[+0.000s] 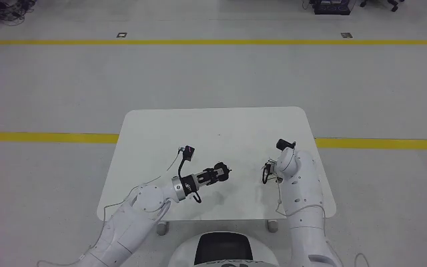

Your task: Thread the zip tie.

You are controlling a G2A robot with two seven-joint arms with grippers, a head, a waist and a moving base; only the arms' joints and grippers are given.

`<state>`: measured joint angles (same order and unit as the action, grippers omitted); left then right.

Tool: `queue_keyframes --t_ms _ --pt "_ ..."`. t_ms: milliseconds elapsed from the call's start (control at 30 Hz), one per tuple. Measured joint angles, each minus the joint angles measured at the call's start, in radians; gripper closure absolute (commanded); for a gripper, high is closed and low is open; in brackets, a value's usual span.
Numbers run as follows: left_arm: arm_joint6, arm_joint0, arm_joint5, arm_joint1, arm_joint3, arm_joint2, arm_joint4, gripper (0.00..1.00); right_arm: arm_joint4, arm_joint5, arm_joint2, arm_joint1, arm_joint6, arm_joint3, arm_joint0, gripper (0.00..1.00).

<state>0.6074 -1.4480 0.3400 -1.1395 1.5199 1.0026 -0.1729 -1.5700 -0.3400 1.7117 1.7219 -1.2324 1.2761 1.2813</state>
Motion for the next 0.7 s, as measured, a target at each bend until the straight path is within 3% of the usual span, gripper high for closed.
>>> queue_keyframes --t_ms 700 --pt "0.0 0.0 0.0 0.0 0.0 0.0 0.0 1.0 0.0 0.0 -0.019 -0.009 0.046 -0.077 -0.022 0.69"
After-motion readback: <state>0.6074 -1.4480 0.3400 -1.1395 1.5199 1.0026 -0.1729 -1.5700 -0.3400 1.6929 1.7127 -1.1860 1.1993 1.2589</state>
